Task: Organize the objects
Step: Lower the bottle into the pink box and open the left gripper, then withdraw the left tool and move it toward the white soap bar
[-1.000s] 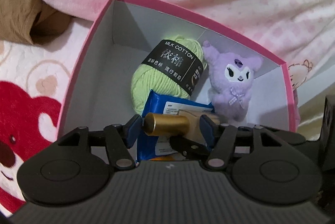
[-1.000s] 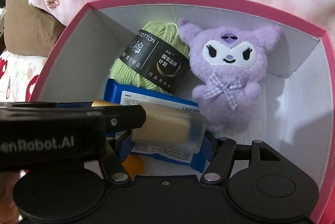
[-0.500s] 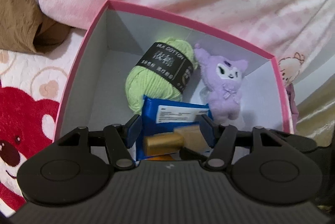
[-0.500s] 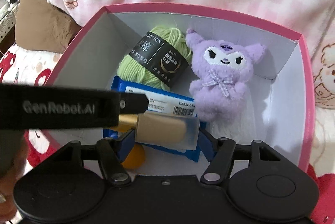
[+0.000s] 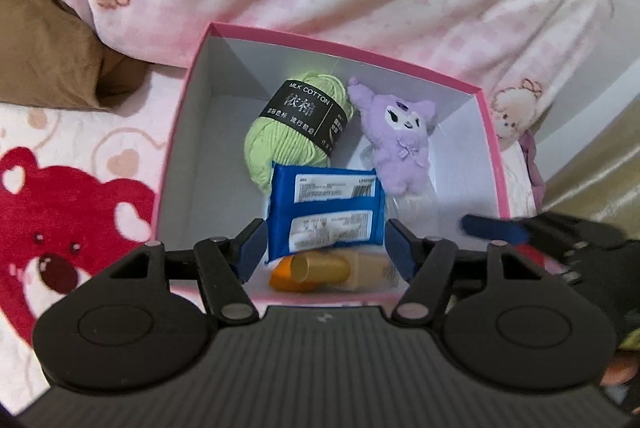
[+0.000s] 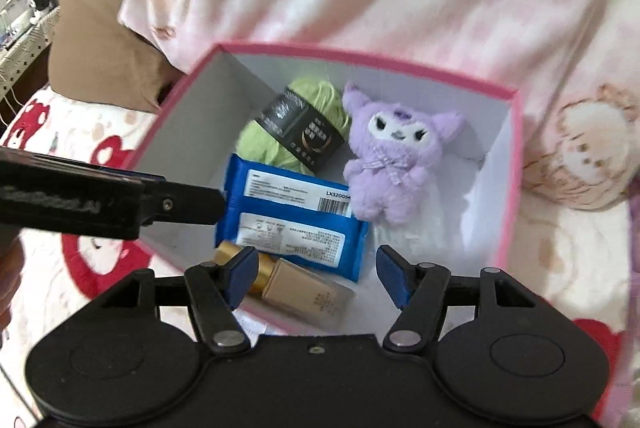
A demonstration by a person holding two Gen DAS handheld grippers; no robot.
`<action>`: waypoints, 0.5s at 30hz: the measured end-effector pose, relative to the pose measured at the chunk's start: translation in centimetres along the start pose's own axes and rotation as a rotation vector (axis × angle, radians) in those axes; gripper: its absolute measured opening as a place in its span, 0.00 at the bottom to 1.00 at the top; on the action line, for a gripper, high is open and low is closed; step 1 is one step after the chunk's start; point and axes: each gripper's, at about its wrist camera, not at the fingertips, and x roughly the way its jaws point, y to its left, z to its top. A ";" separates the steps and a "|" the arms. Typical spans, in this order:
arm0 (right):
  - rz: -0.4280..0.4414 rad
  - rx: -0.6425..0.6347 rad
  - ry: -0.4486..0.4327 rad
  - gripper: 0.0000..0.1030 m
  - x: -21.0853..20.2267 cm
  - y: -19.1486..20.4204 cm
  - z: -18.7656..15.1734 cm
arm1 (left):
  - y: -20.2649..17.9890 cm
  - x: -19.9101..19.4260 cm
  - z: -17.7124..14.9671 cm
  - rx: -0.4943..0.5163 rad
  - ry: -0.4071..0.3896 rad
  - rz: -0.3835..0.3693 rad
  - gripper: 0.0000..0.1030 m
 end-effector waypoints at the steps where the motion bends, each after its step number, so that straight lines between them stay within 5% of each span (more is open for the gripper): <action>1: 0.005 0.001 -0.012 0.68 -1.3 0.1 -0.2 | -0.1 -0.8 -0.3 0.011 -0.002 -0.001 0.65; 11: -0.032 -0.115 -0.138 0.72 -12.8 3.7 -3.6 | -1.5 -8.9 -3.8 0.138 -0.022 -0.022 0.69; 15: -0.008 -0.150 -0.190 0.76 -15.8 5.1 -5.5 | -2.0 -11.5 -5.7 0.197 -0.056 0.023 0.71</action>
